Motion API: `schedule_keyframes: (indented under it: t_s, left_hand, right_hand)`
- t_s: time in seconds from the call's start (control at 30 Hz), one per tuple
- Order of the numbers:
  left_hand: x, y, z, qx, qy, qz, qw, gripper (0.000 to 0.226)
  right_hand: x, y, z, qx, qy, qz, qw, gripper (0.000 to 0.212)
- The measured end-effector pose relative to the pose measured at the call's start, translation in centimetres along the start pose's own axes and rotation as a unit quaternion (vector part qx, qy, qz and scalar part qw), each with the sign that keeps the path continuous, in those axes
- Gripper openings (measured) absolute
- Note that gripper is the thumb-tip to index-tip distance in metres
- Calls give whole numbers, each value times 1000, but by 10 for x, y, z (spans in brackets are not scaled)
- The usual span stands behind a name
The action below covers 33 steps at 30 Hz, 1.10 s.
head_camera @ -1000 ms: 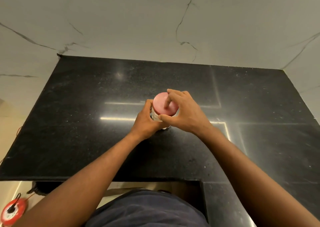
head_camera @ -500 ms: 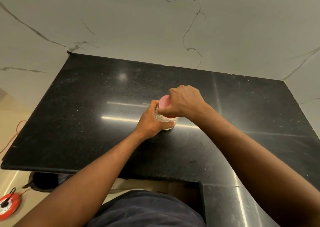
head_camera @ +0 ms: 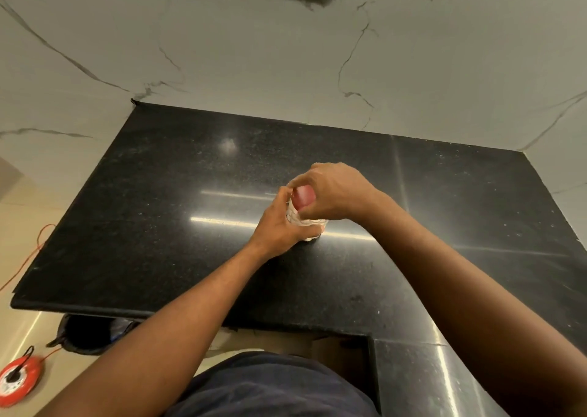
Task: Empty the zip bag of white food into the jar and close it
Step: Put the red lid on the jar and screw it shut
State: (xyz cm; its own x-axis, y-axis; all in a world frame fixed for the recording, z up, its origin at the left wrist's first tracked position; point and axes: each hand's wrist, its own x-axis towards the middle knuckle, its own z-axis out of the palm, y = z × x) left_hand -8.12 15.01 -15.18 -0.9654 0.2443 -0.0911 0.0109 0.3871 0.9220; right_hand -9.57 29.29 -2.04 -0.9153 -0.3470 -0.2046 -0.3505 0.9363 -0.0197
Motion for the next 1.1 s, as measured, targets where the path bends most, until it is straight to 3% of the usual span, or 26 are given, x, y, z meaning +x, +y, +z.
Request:
schedule_keyframes:
  t_s: [0.13,0.2,0.27,0.37,0.47,0.53,0.73,0.8,0.9,0.97,1.03,1.1]
  left_hand:
    - [1,-4,1,1,-4,-2,1000,82]
    - [0,-4,1,5,-5,-6,1000,81]
    - [0,-3,1,13,1,-8,1000,83]
    - [0,-2,2,20,6,-14,1000,85]
    - [-1,0,1,24,4,-14,1000,85]
    - [-2,0,1,28,2,-11,1000,86]
    - [-3,-1,2,22,10,-5,1000,97]
    - [-4,2,1,20,11,0,1000,95]
    - [-6,5,1,44,15,-2,999,85]
    - [-8,6,2,45,21,-2,999,91]
    - [-8,8,2,45,23,-4,999,89]
    - [-8,9,2,56,20,-7,998,86]
  right_hand:
    - [12,-5,-4,-97,34,130,986,72]
    - [10,-3,-2,-66,9,101,993,70]
    - [3,0,-5,4,-53,9,999,62]
    - [-5,0,-5,8,-85,-71,994,77]
    - [2,3,1,-28,-8,-64,998,66]
    - [11,4,3,-56,11,-13,998,62]
    - [25,0,8,-99,45,128,986,83]
    - [20,8,11,-63,28,119,990,83]
    - [7,15,4,99,-60,-14,993,82]
    - [-1,15,1,81,-78,-69,991,90]
    - [0,15,5,9,-27,-41,999,74]
    - [5,12,7,-34,25,47,998,63]
